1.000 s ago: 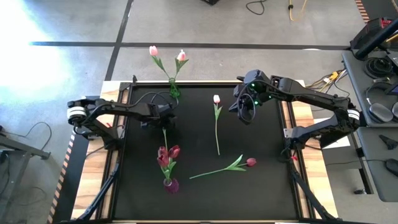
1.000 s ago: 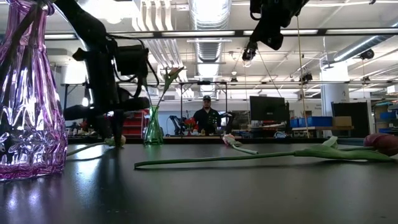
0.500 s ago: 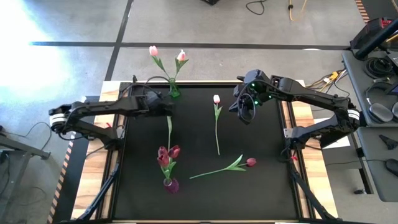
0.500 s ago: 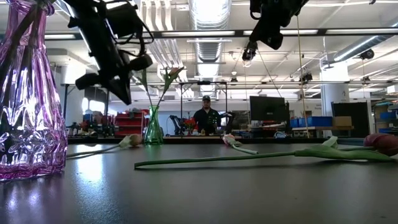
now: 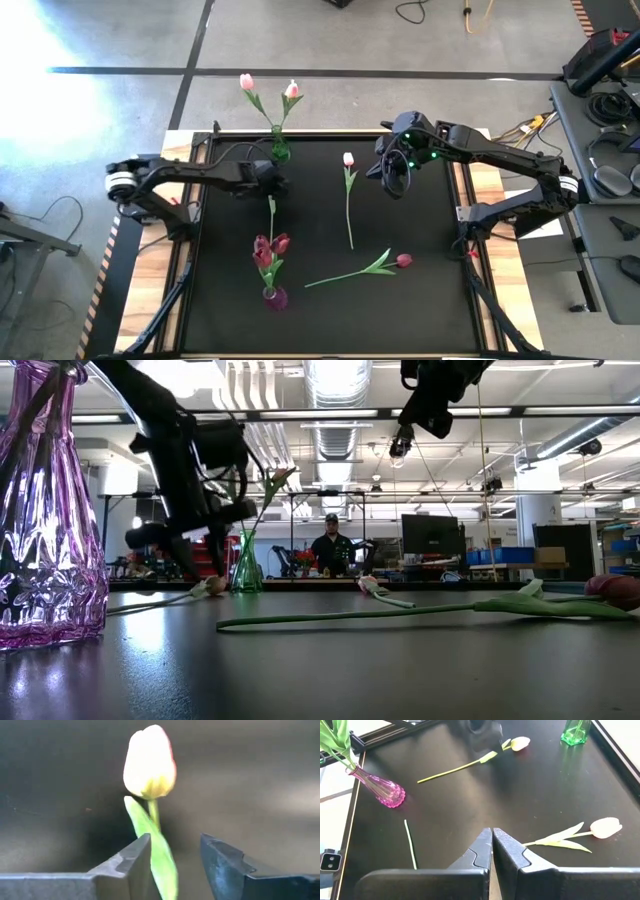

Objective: Sort flowers into vase by color
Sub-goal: Put the left pink tulip into the green vase

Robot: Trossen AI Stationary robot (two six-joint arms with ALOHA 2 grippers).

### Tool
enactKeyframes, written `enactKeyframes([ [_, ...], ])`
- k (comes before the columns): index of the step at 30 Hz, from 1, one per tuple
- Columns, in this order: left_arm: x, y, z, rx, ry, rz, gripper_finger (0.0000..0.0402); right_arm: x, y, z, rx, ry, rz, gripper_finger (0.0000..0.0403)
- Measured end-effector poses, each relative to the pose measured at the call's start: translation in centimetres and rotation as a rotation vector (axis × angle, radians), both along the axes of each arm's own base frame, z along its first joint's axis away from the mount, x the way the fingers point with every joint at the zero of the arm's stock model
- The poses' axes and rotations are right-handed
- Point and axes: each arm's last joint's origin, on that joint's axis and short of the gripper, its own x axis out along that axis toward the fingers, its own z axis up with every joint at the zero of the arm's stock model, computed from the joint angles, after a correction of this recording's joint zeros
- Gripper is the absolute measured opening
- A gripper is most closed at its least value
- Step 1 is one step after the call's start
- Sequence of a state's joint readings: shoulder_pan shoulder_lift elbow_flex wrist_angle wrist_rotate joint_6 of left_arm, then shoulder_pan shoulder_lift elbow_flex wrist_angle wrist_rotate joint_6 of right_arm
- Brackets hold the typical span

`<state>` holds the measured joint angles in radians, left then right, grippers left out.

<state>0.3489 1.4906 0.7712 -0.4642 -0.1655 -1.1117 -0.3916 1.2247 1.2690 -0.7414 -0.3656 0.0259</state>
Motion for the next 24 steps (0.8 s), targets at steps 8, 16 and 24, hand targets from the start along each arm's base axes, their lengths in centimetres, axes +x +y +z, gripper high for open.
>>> enactKeyframes([
  [8, 0.8, 0.7, -2.4, -0.032, 0.092, 0.019, 0.0165, 0.0, 0.0, 0.0, 0.000, 0.000, 0.000, 0.0009],
  [16, 1.4, 0.9, -2.5, 0.000, 0.093, -0.004, 0.0106, 0.0, 0.0, 0.0, 0.004, 0.000, -0.003, 0.0009],
  [24, 1.3, 1.0, -2.3, 0.022, 0.100, -0.027, 0.0009, 0.0, 0.0, 0.0, 0.005, 0.001, -0.004, 0.0009],
])
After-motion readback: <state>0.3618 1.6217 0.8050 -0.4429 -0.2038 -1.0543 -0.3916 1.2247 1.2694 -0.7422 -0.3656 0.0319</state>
